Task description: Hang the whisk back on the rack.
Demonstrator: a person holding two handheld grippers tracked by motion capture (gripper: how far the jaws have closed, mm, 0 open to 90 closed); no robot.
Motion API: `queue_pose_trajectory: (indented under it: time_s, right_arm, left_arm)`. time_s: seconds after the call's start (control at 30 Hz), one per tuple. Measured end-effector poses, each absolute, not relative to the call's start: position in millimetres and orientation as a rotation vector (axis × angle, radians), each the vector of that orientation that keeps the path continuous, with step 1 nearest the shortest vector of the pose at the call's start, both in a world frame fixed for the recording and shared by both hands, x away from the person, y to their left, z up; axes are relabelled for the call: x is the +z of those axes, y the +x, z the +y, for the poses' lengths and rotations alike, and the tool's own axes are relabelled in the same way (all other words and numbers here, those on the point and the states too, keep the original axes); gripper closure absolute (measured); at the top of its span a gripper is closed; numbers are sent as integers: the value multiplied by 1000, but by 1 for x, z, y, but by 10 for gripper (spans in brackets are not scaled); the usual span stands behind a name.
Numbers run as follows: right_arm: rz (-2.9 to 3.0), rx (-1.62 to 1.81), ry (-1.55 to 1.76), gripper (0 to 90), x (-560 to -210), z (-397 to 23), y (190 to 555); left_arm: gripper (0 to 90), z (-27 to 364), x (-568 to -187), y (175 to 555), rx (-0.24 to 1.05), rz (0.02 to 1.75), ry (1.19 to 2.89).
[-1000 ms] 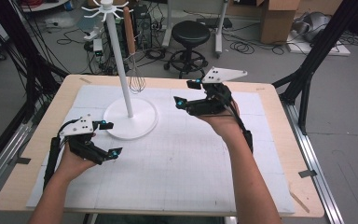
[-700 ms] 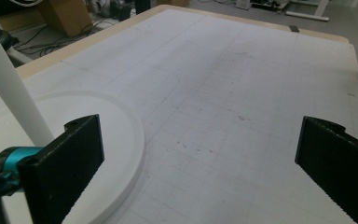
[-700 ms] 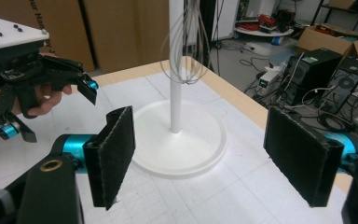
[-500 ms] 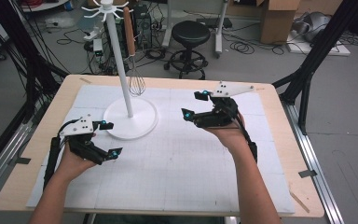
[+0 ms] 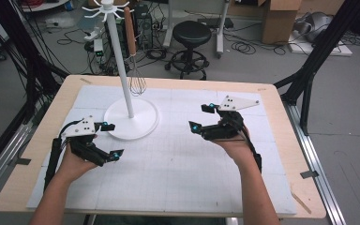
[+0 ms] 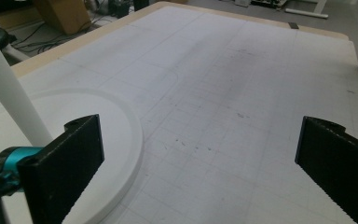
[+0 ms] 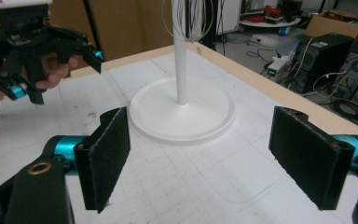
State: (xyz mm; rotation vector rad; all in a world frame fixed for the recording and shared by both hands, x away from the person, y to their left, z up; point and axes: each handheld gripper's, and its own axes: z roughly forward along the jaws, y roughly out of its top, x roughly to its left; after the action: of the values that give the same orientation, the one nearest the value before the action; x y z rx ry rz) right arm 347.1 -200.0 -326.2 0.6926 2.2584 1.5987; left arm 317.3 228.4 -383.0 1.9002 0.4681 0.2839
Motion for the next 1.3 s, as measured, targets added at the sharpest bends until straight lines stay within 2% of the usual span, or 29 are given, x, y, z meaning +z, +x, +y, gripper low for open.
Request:
queue_pose_trajectory:
  time_s: [0.97,1.3]
  right_arm:
    - [2246,1572,784,167,-384,-218,330]
    - [2244,1535,800,163,-390,-220,331]
  left_arm:
    - [16,224,-388,318,276,475,1919]
    - [16,223,-387,318,275,472,1916]
